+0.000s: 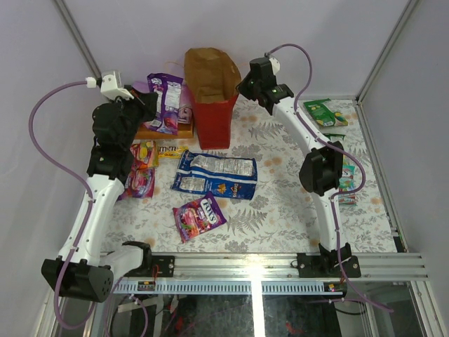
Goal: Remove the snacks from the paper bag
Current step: Adjust the paper bag at the center of the board, then move the snack to the center of the board.
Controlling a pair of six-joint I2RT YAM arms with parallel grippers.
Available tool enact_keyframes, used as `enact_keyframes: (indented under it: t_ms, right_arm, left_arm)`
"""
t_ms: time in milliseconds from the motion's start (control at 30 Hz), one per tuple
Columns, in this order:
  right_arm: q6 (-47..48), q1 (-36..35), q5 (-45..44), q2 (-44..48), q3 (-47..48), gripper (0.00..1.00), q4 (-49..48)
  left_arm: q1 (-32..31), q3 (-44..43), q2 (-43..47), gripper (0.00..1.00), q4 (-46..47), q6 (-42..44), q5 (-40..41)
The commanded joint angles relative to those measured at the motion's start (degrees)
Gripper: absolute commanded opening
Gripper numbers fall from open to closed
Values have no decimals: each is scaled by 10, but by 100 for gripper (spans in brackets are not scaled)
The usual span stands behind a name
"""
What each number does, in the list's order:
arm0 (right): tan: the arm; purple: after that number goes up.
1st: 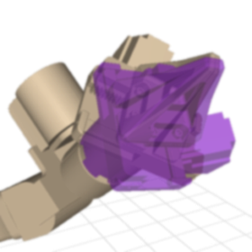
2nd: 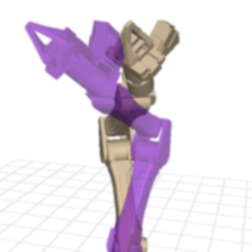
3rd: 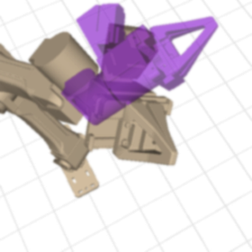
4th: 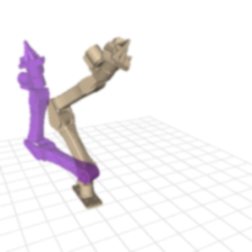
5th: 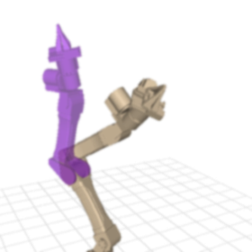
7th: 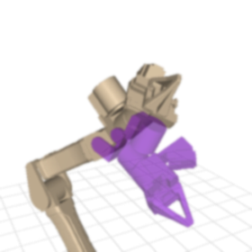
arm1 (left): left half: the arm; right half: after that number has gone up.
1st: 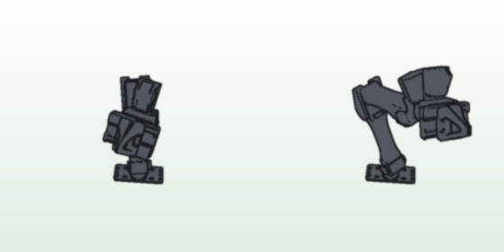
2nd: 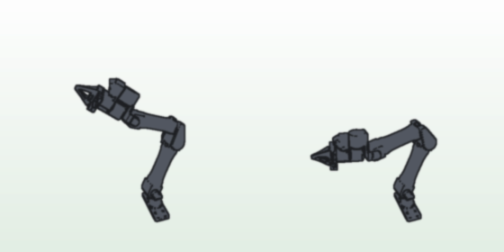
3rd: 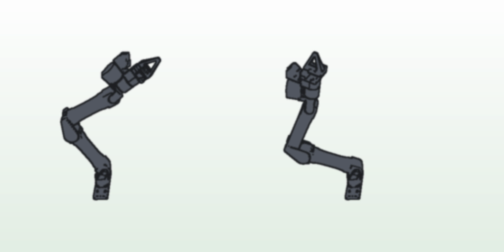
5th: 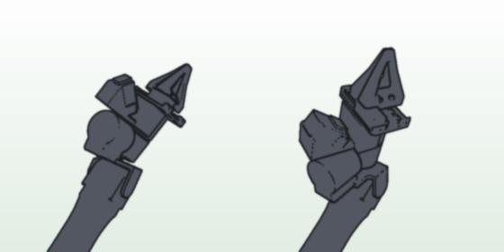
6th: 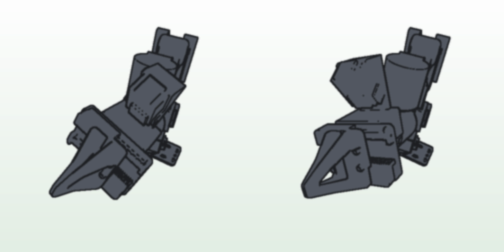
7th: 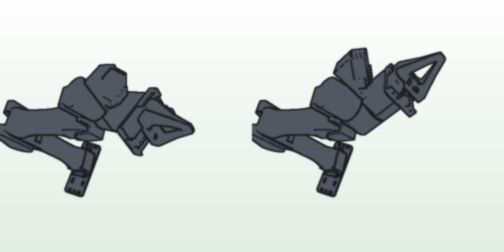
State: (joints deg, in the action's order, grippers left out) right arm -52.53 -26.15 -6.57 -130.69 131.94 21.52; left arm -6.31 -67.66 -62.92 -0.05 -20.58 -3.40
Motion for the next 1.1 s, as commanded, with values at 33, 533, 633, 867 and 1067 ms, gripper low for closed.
enact_keyframes:
  t_ms: [33, 533, 633, 867, 1067]
  right_arm:
    - [23, -3, -18, 22, 25, 14, -9]
    - [21, -3, 25, 24, 21, 72, -41]
    - [43, -3, 46, 38, 39, 97, -50]
    - [82, 11, 68, 151, -42, 99, -104]
    - [12, 101, 148, 241, -268, 97, -264]
  left_arm:
    - [4, 1, 12, 0, 32, 4, 11]
    - [4, 0, 12, 0, 25, 7, 15]
    - [4, -2, 16, 0, 21, 10, 18]
    - [4, -2, 28, 0, 16, 13, 25]
    - [4, -3, 36, 0, 6, 19, 38]
